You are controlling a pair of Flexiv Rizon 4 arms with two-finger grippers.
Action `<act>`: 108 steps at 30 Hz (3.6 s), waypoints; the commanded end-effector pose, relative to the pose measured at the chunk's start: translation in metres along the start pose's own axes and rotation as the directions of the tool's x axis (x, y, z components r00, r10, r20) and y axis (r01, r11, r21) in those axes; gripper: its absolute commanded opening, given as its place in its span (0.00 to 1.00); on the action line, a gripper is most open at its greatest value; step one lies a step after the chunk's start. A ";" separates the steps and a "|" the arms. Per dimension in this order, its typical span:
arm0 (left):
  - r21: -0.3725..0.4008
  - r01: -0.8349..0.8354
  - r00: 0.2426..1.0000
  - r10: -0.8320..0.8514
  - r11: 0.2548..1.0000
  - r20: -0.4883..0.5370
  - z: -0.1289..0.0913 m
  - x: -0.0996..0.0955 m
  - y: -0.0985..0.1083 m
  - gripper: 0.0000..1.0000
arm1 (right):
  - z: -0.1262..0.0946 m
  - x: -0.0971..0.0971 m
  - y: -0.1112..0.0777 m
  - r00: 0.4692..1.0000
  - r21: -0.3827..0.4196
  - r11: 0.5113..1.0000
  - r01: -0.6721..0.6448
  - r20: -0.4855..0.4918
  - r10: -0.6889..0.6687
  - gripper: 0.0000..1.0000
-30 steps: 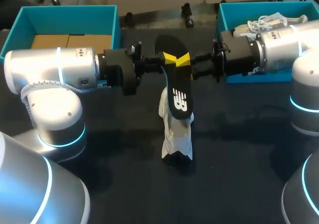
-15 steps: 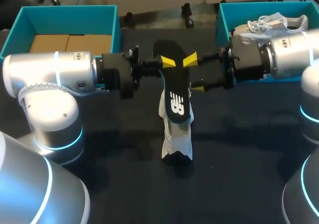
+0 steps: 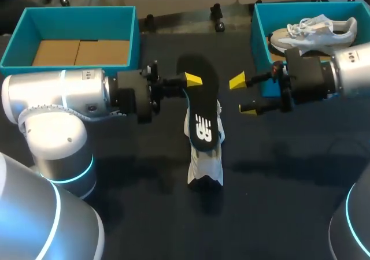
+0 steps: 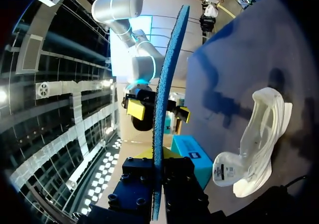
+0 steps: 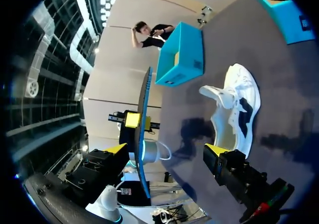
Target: Take the shoe out of the shoebox, open the shoe tongue, remove and reinsert the insole, then place the shoe into the shoebox
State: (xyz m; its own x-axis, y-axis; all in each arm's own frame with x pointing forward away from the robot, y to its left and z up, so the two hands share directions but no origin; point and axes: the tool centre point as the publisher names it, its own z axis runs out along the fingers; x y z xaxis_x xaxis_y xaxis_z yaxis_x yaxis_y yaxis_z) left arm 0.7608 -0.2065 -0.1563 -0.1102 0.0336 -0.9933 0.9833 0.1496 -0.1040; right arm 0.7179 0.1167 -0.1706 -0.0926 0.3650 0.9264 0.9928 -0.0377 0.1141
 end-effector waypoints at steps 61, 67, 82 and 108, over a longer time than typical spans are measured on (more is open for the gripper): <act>0.110 0.317 0.947 -0.307 0.942 -0.100 -0.030 0.025 -0.024 0.00 | -0.002 0.008 -0.009 0.815 0.385 0.791 0.475 0.146 -0.560 1.00; 0.104 0.374 0.926 -0.367 0.921 -0.086 -0.036 0.030 -0.023 0.00 | -0.005 0.006 -0.010 0.789 0.373 0.777 0.507 0.162 -0.593 1.00; 0.106 0.481 0.876 -0.481 0.870 -0.031 -0.046 0.032 -0.029 0.00 | -0.011 -0.030 -0.022 0.529 0.430 0.564 0.705 0.212 -0.822 1.00; 0.134 0.579 0.812 -0.583 0.804 -0.010 -0.023 0.077 -0.043 0.00 | -0.012 -0.056 -0.031 0.305 0.522 0.315 0.793 0.108 -0.946 1.00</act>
State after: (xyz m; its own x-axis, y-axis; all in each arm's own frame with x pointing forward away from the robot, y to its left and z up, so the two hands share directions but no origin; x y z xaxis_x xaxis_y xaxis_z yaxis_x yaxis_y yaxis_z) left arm 0.7047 -0.1820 -0.2208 -0.6657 -0.0429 -0.7450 0.7453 0.0112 -0.6667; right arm 0.6962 0.0831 -0.2217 -0.9481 0.2655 0.1751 0.3172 0.7510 0.5792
